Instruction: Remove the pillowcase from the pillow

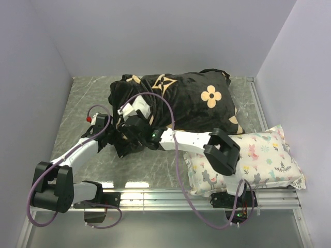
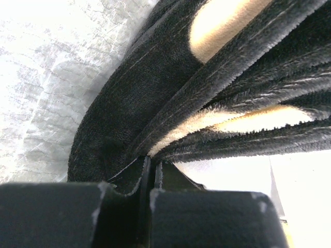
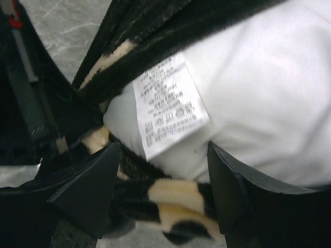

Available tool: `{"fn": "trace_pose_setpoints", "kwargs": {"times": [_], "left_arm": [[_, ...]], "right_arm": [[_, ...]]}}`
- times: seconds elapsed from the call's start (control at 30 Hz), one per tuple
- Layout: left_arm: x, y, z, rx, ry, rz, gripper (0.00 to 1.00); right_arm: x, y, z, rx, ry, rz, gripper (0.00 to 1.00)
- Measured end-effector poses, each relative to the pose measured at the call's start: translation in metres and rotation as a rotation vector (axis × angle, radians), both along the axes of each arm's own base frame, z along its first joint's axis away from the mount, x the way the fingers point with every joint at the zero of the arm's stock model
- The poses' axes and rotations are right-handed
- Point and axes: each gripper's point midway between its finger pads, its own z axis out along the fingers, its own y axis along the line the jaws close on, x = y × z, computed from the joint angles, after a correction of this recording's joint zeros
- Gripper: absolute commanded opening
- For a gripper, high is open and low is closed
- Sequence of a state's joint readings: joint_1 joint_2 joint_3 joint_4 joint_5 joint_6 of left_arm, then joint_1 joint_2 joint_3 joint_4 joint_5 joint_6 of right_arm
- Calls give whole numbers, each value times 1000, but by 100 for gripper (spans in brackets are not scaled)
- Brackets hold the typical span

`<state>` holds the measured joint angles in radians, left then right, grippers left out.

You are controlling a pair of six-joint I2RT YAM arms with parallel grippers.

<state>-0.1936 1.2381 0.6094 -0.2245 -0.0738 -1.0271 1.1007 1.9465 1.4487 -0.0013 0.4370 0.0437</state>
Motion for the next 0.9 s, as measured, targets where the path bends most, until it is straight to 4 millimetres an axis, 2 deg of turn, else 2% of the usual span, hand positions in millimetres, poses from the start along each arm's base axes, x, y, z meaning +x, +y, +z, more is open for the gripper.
{"fn": "trace_pose_setpoints", "kwargs": {"times": [0.1,0.23,0.33,0.47,0.63,0.8,0.9], "left_arm": [[0,0,1,4,-2,-4,1],[-2,1,4,12,-8,-12,0],[-3,1,5,13,-8,-14,0],[-3,1,7,12,-17,-14,1],[-1,5,9,23,-25,4,1],[-1,7,10,26,-28,14,0],[0,8,10,25,-28,25,1]], "right_arm": [[8,11,-9,-26,-11,0,78],[12,9,-20,-72,-21,-4,90],[17,11,-19,-90,-33,-21,95],[24,16,-17,-103,-36,-41,96],[28,23,-23,-89,8,-48,93],[28,24,-25,-85,43,-46,83],[32,23,-30,-66,75,-49,67]]}}
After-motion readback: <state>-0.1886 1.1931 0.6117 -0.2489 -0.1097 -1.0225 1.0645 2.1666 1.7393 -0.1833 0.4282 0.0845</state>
